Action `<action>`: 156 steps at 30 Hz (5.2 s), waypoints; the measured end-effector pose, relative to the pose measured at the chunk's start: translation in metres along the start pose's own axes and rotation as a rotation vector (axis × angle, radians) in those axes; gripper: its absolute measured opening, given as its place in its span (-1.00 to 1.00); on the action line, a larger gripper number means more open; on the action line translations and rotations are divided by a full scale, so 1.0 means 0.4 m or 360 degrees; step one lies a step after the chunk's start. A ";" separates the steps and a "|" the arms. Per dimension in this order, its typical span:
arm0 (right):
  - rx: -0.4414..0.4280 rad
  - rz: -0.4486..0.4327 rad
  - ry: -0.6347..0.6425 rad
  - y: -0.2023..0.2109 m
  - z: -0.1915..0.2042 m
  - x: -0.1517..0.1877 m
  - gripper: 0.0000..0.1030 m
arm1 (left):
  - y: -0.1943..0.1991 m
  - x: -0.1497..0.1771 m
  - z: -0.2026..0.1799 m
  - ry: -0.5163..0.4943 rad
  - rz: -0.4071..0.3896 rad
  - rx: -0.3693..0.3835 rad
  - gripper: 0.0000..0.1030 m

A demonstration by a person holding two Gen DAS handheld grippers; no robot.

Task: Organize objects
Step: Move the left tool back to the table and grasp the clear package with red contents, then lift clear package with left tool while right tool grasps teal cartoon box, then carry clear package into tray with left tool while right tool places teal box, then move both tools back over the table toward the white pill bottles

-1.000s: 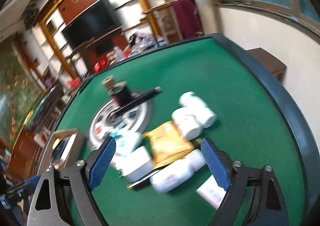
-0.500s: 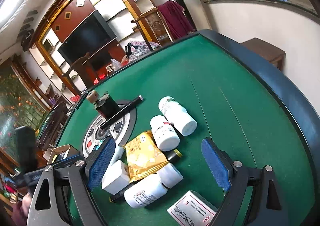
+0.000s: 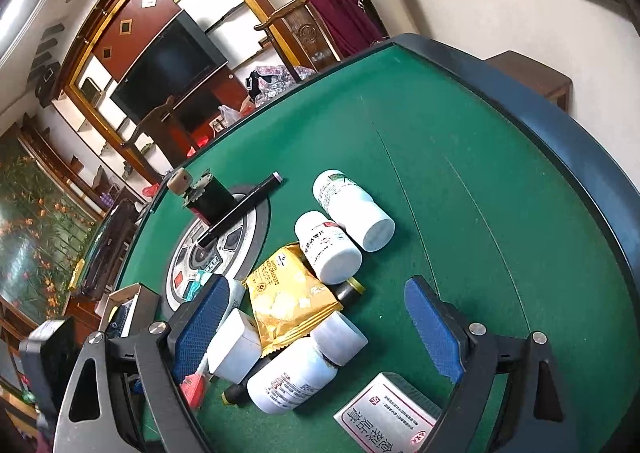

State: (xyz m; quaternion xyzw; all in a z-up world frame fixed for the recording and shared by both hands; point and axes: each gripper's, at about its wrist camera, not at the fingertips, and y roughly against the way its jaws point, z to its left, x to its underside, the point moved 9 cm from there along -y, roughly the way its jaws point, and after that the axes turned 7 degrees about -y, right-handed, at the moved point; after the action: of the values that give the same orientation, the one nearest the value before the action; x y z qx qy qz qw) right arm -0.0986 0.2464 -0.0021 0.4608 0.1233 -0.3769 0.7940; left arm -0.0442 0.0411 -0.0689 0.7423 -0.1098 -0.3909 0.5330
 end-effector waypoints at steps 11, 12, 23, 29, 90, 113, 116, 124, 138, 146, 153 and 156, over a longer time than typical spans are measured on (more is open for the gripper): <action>0.0044 -0.0029 0.0010 -0.002 -0.007 -0.005 0.80 | 0.012 -0.009 0.042 0.0143 -0.0078 -0.0322 -0.49; 0.0044 -0.0031 0.0006 0.000 -0.009 -0.005 0.80 | 0.017 -0.006 0.041 0.0194 -0.0096 -0.0282 -0.49; 0.0043 -0.0042 0.0093 -0.001 0.013 0.007 0.80 | 0.198 0.041 0.015 0.0441 -0.0464 -0.0231 -0.48; 0.0035 -0.0024 0.0200 0.015 0.088 0.038 0.80 | 0.355 0.135 0.052 0.0574 -0.0623 -0.0280 -0.48; 0.0490 0.0357 0.1119 -0.269 0.343 0.196 -0.66 | 0.527 0.452 0.195 0.0998 -0.0883 -0.0234 -0.48; -0.0387 0.0818 0.0872 -0.130 0.770 0.539 -0.68 | 0.505 0.390 0.479 0.0895 -0.0549 -0.0600 -0.48; -0.0392 0.0873 0.0880 -0.159 0.793 0.597 -0.68 | 0.477 0.381 0.535 0.0920 -0.0480 -0.0626 -0.48; -0.0347 0.0930 0.0926 -0.226 0.821 0.670 -0.68 | 0.401 0.373 0.618 0.0984 -0.0377 -0.0586 -0.48; -0.0300 0.0882 0.0988 -0.274 0.829 0.682 -0.63 | 0.386 0.404 0.676 0.1154 -0.0436 -0.0526 -0.27; -0.0307 0.0835 0.0996 -0.250 0.820 0.667 -0.34 | 0.438 0.394 0.637 0.1173 -0.0519 -0.0491 0.36; -0.0414 0.0707 0.0986 -0.154 0.833 0.605 0.26 | 0.503 0.394 0.571 0.1215 -0.0595 -0.0435 0.42; -0.0399 0.0656 0.1010 -0.100 0.814 0.566 0.34 | 0.548 0.385 0.524 0.1203 -0.0654 -0.0394 0.42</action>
State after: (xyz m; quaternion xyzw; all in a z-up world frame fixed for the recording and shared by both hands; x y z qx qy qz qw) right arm -0.0212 -0.1436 0.0269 0.4688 0.3124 -0.0306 0.8256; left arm -0.0317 -0.2853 0.0255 0.7700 0.2901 -0.2003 0.5318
